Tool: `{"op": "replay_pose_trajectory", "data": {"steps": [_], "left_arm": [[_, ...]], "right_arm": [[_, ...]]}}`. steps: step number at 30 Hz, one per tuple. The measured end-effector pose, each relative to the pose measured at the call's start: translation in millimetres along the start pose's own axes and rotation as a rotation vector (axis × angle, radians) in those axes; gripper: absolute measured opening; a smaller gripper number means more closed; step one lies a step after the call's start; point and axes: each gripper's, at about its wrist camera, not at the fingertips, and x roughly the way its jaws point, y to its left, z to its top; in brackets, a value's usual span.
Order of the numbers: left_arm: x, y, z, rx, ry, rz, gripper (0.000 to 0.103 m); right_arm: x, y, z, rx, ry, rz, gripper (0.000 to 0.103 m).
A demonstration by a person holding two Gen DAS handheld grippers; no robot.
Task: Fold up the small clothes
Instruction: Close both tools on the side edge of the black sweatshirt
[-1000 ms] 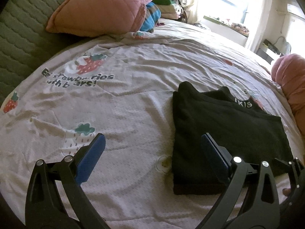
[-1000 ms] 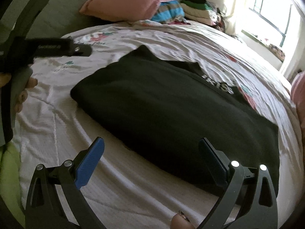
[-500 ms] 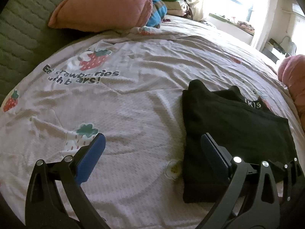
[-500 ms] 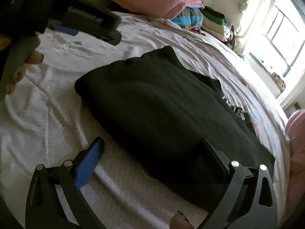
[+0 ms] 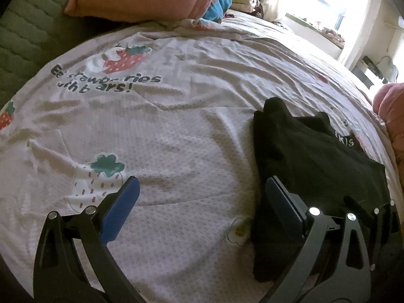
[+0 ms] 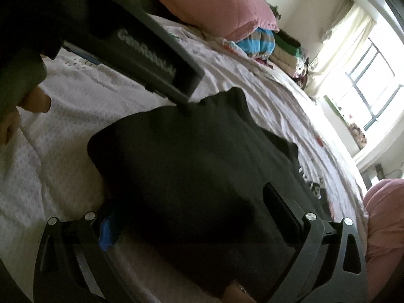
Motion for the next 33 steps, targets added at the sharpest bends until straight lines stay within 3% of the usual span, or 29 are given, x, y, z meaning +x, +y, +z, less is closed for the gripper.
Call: {"op": "replay_pose_trajectory", "data": {"steps": [1,4,7,9,11,15,17,22,27,29,31,33], "left_arm": [[1,0,0,-0.003,0.006,-0.006,0.093],[6,0,-1,-0.017,0.022,-0.032,0.093],[6,-1,0,-0.033,0.019,-0.05,0.093],[3,-4,2,-0.047,0.006,-0.062,0.093],[-1,-10,6,-0.07,-0.005,-0.11,0.093],[-3,-26,19,-0.102,-0.001,-0.222,0.093],[5,-36,25,-0.118,0.038,-0.27,0.093],[26,-59,28,-0.116,0.141,-0.292,0.093],[19,-76,30,-0.14,0.126,-0.348,0.091],[12,-85,32,-0.135,0.115,-0.364,0.06],[4,-96,33,-0.12,0.108,-0.368,0.043],[-3,-105,32,-0.099,0.093,-0.373,0.034]], "right_arm": [[0,0,0,0.001,-0.007,-0.003,0.097],[-7,-5,0,0.019,-0.042,0.008,0.071],[-18,-9,-3,0.028,-0.083,0.004,0.055],[-26,-11,-6,0.026,-0.102,0.005,0.04],[-33,-12,-10,0.017,-0.118,0.021,0.014],[-42,-15,-14,0.024,-0.15,0.005,0.008],[-47,-20,-17,0.039,-0.165,-0.002,0.007],[-62,-34,-27,0.055,-0.206,-0.037,0.007],[-76,-50,-37,0.109,-0.233,-0.04,0.006],[-81,-58,-40,0.138,-0.239,-0.039,0.006],[-87,-66,-45,0.173,-0.253,-0.048,0.006],[-92,-73,-51,0.206,-0.27,-0.051,0.006]]}}
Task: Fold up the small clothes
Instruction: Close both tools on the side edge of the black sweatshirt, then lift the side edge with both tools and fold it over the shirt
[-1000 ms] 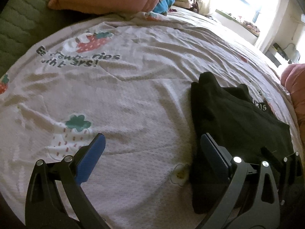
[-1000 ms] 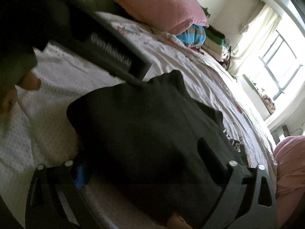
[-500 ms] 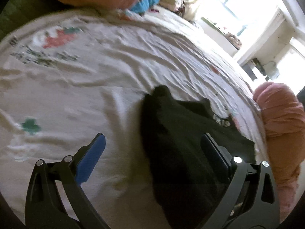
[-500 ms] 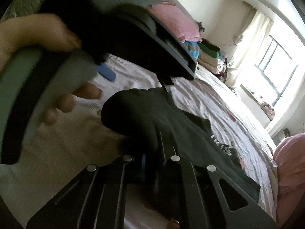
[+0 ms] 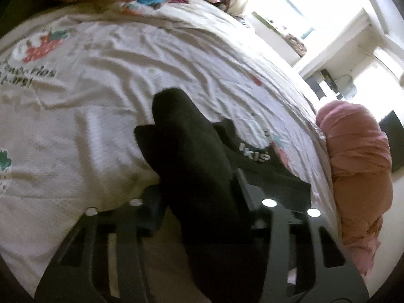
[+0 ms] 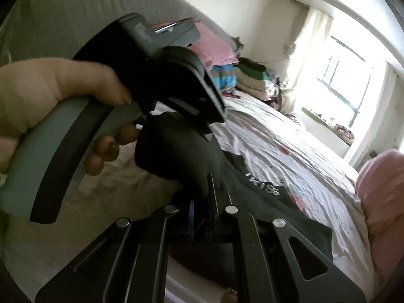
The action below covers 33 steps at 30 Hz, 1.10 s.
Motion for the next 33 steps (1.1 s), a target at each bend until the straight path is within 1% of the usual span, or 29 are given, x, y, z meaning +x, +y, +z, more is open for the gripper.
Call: {"op": "replay_pose_trajectory", "data": {"steps": [2,4,7,10,16,25,33], "left_arm": [[-5,-17,-2,0.035,-0.015,-0.011,0.028],[-10,-29,-3,0.061,-0.029,-0.009,0.028],[-16,-48,-5,0.088,-0.04,-0.024,0.028],[-21,-71,-7,0.124,-0.041,-0.045,0.028],[-20,-108,-14,0.175,-0.035,-0.059,0.028],[-1,-154,-32,0.244,0.007,-0.075,0.028],[25,-179,-48,0.279,0.063,-0.072,0.028]], "right_arm": [[-7,-10,-3,0.031,-0.017,-0.016,0.006],[-12,-17,-5,0.053,-0.024,-0.023,0.006],[-24,-30,-9,0.099,-0.041,-0.048,0.006],[-35,-43,-15,0.136,-0.042,-0.073,0.006],[-52,-70,-29,0.203,-0.036,-0.11,0.006],[-72,-100,-59,0.29,-0.007,-0.156,0.006],[-73,-121,-87,0.367,0.036,-0.153,0.006]]}}
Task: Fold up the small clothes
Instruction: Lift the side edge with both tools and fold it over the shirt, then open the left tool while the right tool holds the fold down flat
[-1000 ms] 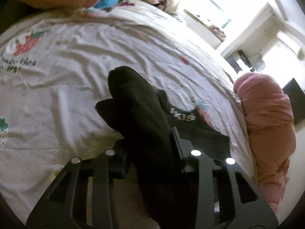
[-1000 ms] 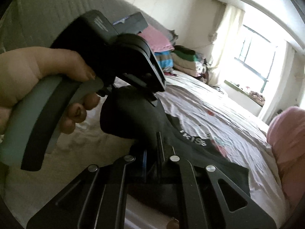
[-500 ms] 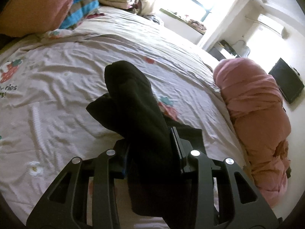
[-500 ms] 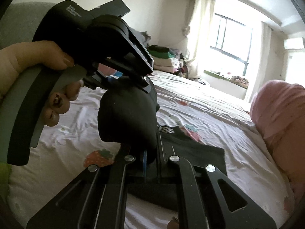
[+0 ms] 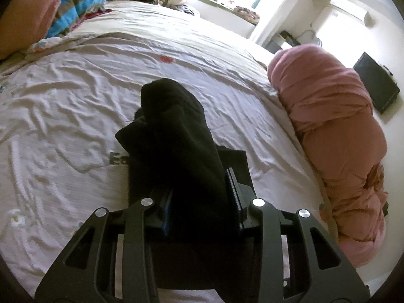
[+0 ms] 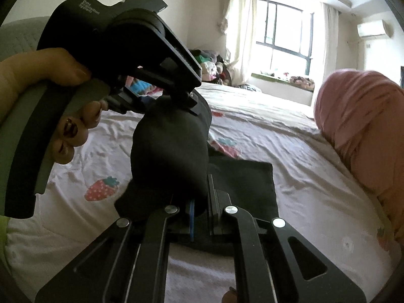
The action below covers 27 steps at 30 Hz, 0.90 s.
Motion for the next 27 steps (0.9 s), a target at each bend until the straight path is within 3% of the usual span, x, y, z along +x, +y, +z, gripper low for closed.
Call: {"op": "replay_pose_trajectory", "data": {"steps": [8,12,17,21,27], "left_arm": [[29,-14,-9,0.026,0.056,0.02,0.029],[44,-14,-11,0.016,0.087,0.022,0.038],[58,-8,-14,-0.031,0.127,-0.015,0.077],[55,4,-17,-0.097,0.125,-0.064,0.078],[34,20,-24,-0.077,0.064,-0.005,0.078]], "right_arm": [[8,-22,-15,0.105,0.067,0.033,0.006],[15,-37,-19,0.2,0.123,0.087,0.006],[29,-63,-31,0.378,0.22,0.177,0.007],[45,-86,-50,0.581,0.318,0.279,0.009],[50,-99,-67,0.717,0.374,0.344,0.023]]}}
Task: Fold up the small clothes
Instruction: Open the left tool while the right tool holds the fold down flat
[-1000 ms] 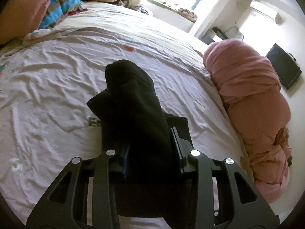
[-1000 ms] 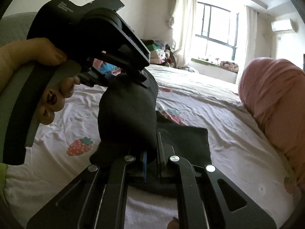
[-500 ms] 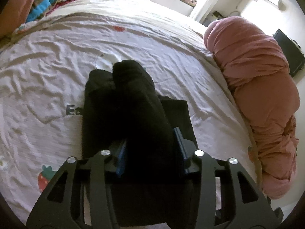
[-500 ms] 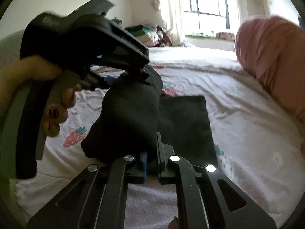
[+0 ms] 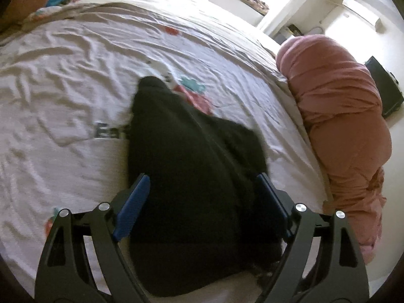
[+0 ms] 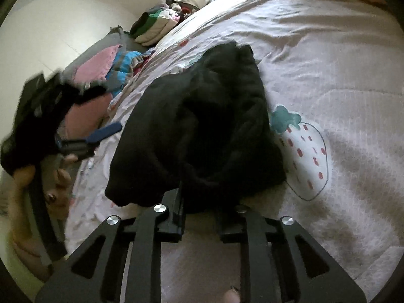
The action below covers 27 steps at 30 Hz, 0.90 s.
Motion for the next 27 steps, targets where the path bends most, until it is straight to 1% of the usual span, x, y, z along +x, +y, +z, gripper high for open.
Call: {"op": "replay_pose_trajectory", "data": {"steps": [1,2,3,4,5,8,12,15,16,18,20,23,25,26,27], "left_arm": [[-3,5,-2,0.004,-0.008,0.021,0.078],[-4,9,-5,0.014,-0.015,0.041,0.078],[-5,13,-8,0.022,-0.023,0.062,0.078],[-6,17,-11,0.029,-0.025,0.082,0.078],[-5,21,-14,0.032,-0.025,0.092,0.078],[-2,28,-20,0.041,-0.016,0.11,0.078],[-1,26,-29,0.086,-0.018,0.125,0.078],[0,21,-34,0.122,-0.021,0.135,0.078],[0,20,-35,0.128,-0.019,0.135,0.078],[-1,19,-36,0.137,-0.021,0.135,0.078],[-1,18,-37,0.146,-0.02,0.138,0.078],[-2,16,-38,0.157,-0.024,0.142,0.078],[-2,16,-38,0.157,-0.024,0.138,0.078],[-1,16,-38,0.157,-0.024,0.135,0.078],[-1,16,-38,0.158,-0.024,0.135,0.078]], "right_arm": [[-1,1,0,0.001,0.005,0.01,0.029],[-4,2,1,-0.003,0.012,0.028,0.039],[-6,4,2,-0.006,0.015,0.044,0.048],[-9,6,3,-0.006,0.016,0.067,0.059],[-11,7,6,-0.005,0.016,0.077,0.066],[-19,3,21,0.012,0.006,0.064,0.068],[-15,-9,50,0.066,0.022,0.086,0.069],[-8,-9,68,0.036,0.035,0.064,0.069],[-3,-6,74,0.009,0.04,0.04,0.069],[5,-7,80,-0.016,0.056,0.012,0.066],[15,-5,86,-0.036,0.069,-0.017,0.058],[25,-1,95,-0.079,0.059,-0.058,0.048],[30,1,97,-0.102,0.052,-0.075,0.044],[32,2,98,-0.116,0.053,-0.087,0.035],[33,3,98,-0.13,0.052,-0.094,0.029]]}}
